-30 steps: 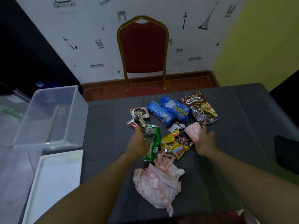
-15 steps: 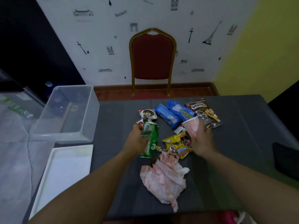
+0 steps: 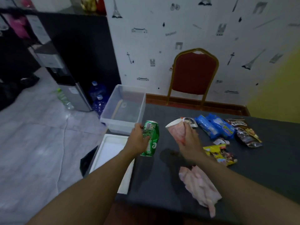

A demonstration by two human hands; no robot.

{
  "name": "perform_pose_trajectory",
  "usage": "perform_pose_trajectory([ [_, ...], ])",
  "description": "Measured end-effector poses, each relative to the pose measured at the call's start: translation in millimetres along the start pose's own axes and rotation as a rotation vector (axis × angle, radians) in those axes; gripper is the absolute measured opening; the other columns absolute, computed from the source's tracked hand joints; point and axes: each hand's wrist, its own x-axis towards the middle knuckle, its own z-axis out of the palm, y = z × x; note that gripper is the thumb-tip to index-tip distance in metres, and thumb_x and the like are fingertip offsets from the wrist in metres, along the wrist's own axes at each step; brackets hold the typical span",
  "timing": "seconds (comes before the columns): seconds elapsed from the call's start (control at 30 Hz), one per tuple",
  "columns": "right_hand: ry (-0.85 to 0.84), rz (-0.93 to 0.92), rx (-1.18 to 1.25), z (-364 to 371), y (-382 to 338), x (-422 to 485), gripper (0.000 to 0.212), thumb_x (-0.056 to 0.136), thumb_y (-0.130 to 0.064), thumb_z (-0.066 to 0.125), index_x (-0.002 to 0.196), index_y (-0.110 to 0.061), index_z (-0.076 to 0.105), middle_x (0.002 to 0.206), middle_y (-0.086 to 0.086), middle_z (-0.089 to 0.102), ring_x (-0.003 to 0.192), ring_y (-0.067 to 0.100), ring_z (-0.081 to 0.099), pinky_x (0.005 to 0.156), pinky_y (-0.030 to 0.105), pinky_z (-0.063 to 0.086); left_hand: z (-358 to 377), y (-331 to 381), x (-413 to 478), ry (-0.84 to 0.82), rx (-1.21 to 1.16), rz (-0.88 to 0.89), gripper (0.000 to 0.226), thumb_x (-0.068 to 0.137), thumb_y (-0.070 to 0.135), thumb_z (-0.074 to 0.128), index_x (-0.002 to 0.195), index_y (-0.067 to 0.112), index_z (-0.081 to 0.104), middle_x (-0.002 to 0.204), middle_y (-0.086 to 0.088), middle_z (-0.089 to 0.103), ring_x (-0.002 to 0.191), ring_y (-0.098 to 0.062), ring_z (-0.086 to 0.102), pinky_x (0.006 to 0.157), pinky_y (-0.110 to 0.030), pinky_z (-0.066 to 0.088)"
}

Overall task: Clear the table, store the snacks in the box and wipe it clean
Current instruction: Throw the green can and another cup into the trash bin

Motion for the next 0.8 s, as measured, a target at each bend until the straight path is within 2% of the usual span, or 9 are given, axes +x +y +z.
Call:
perform_pose_trajectory([
  [0.07, -0.03, -0.053, 0.024, 22.1, -25.5, -2.6, 0.082, 0.089, -0.015, 0.066, 0.156, -0.016, 0.018, 0.147, 0.016, 0.035, 0.134, 0.032, 0.037, 0.109, 0.039, 0.033, -27.3, -23.0, -9.7, 0.053, -0.008, -0.029, 0.033, 0.091, 0.015, 0.063, 0.112, 0.02, 0.039, 0.12, -0.011, 0.06, 0.101, -0.024, 0.063, 0.085, -0.041, 0.055],
  [0.17, -0.081, -0.079, 0.04, 55.5, -61.8, -7.8, 0.083, 0.09, -0.017, 0.067, 0.156, -0.021, 0.017, 0.138, 0.014, 0.039, 0.126, 0.03, 0.043, 0.102, 0.038, 0.038, -66.4, -56.4, -26.2, 0.148, -0.015, -0.053, 0.033, 0.09, 0.013, 0.065, 0.111, 0.018, 0.04, 0.115, -0.006, 0.061, 0.097, -0.02, 0.061, 0.072, -0.026, 0.049],
  [0.27, -0.107, -0.164, 0.061, 88.7, -93.5, -11.0, 0.081, 0.089, -0.018, 0.068, 0.155, -0.02, 0.021, 0.136, 0.013, 0.042, 0.124, 0.03, 0.044, 0.098, 0.032, 0.036, -100.3, -86.5, -40.8, 0.213, -0.014, -0.088, 0.042, 0.088, 0.012, 0.067, 0.122, 0.014, 0.042, 0.12, -0.007, 0.06, 0.106, -0.024, 0.061, 0.084, -0.034, 0.05],
  [0.37, -0.173, -0.23, 0.052, 117.0, -119.6, -10.3, 0.082, 0.091, -0.025, 0.067, 0.155, -0.023, 0.017, 0.14, 0.008, 0.039, 0.126, 0.026, 0.043, 0.099, 0.031, 0.037, -125.7, -112.1, -52.1, 0.248, -0.02, -0.168, 0.035, 0.09, 0.014, 0.064, 0.116, 0.014, 0.041, 0.116, -0.011, 0.06, 0.102, -0.026, 0.061, 0.076, -0.032, 0.045],
  [0.43, -0.198, -0.245, 0.05, 133.1, -134.8, -7.5, 0.082, 0.092, -0.028, 0.066, 0.155, -0.027, 0.014, 0.141, 0.006, 0.036, 0.127, 0.025, 0.043, 0.098, 0.031, 0.038, -139.6, -126.3, -56.2, 0.273, -0.003, -0.22, 0.034, 0.09, 0.017, 0.064, 0.114, 0.015, 0.041, 0.114, -0.012, 0.059, 0.1, -0.027, 0.06, 0.078, -0.038, 0.048],
  [0.6, -0.275, -0.313, 0.03, 165.6, -168.7, 6.2, 0.082, 0.094, -0.031, 0.065, 0.155, -0.029, 0.01, 0.145, 0.003, 0.032, 0.13, 0.025, 0.042, 0.107, 0.041, 0.044, -168.6, -156.8, -58.7, 0.318, -0.009, -0.293, 0.033, 0.09, 0.018, 0.064, 0.111, 0.018, 0.039, 0.114, -0.012, 0.06, 0.096, -0.027, 0.062, 0.083, -0.046, 0.053],
  [0.73, -0.323, -0.391, 0.068, 193.7, -193.7, 23.6, 0.083, 0.093, -0.027, 0.066, 0.156, -0.029, 0.013, 0.142, 0.002, 0.037, 0.127, 0.02, 0.046, 0.103, 0.03, 0.041, -190.1, -182.0, -53.8, 0.364, -0.022, -0.362, 0.034, 0.09, 0.021, 0.065, 0.112, 0.019, 0.038, 0.114, -0.011, 0.059, 0.097, -0.028, 0.062, 0.086, -0.048, 0.052],
  [0.8, -0.369, -0.412, 0.09, 208.0, -205.1, 35.2, 0.085, 0.092, -0.024, 0.067, 0.156, -0.032, 0.013, 0.142, 0.001, 0.038, 0.127, 0.018, 0.047, 0.104, 0.03, 0.042, -200.1, -193.8, -48.9, 0.378, -0.018, -0.395, 0.035, 0.09, 0.022, 0.064, 0.113, 0.019, 0.038, 0.114, -0.011, 0.058, 0.097, -0.028, 0.062, 0.086, -0.048, 0.051],
])
